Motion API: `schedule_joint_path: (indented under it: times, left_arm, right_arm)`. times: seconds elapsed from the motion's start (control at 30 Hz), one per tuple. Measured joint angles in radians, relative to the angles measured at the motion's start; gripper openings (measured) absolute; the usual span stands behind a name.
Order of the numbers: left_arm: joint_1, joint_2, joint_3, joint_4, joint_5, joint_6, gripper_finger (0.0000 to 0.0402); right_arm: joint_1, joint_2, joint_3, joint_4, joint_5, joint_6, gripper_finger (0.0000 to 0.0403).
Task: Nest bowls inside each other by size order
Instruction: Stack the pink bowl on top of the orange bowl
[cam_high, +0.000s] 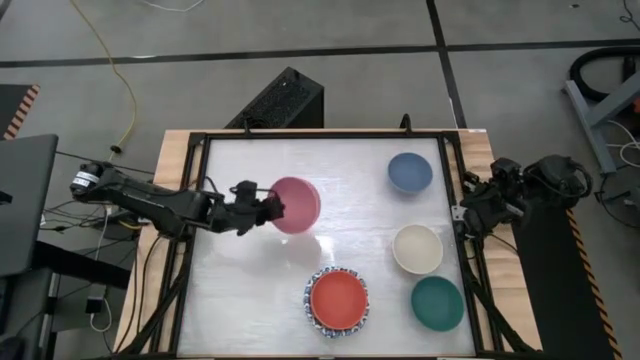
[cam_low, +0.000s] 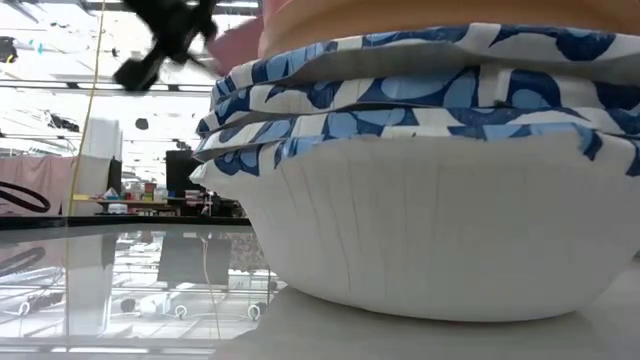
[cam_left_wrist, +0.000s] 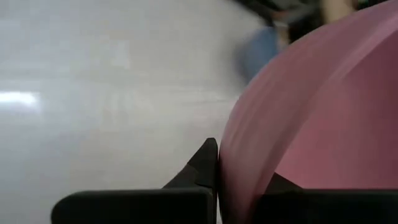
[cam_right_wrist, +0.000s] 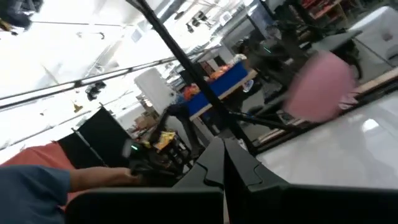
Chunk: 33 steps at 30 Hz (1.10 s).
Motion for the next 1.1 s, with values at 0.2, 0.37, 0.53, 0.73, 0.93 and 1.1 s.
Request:
schedule_joint_path:
  times: [0.2,0.37,0.53,0.73,0.93,1.1]
  left_arm:
    - [-0.024,0.03,0.242,-0.046,-0.067,0.258,0.0]
    - [-0.084,0.16,0.382,0.006,-0.024,0.41,0.0]
    - [-0.147,0.335,0.507,-0.034,0.082,0.382,0.0]
    - [-0.164,0.478,0.663,-0.304,0.021,0.231,0.0]
    - [-0.164,0.564,0.77,-0.415,-0.095,0.142,0.0]
    - [-0.187,0.592,0.836,-0.538,-0.195,0.091,0.0]
  right_arm:
    - [-0.002,0.007,0.0,-0.129,0.157,0.016,0.0014]
    - [-0.002,0.024,0.0,-0.195,0.279,0.094,0.0014]
    - [-0.002,0.045,0.0,-0.187,0.285,0.107,0.0014]
    - [-0.002,0.206,0.0,-0.181,0.299,0.053,0.0014]
    - [-0.002,0.494,0.032,-0.156,0.311,0.063,0.0014]
    - [0.011,0.695,0.177,-0.249,0.452,0.167,0.0013]
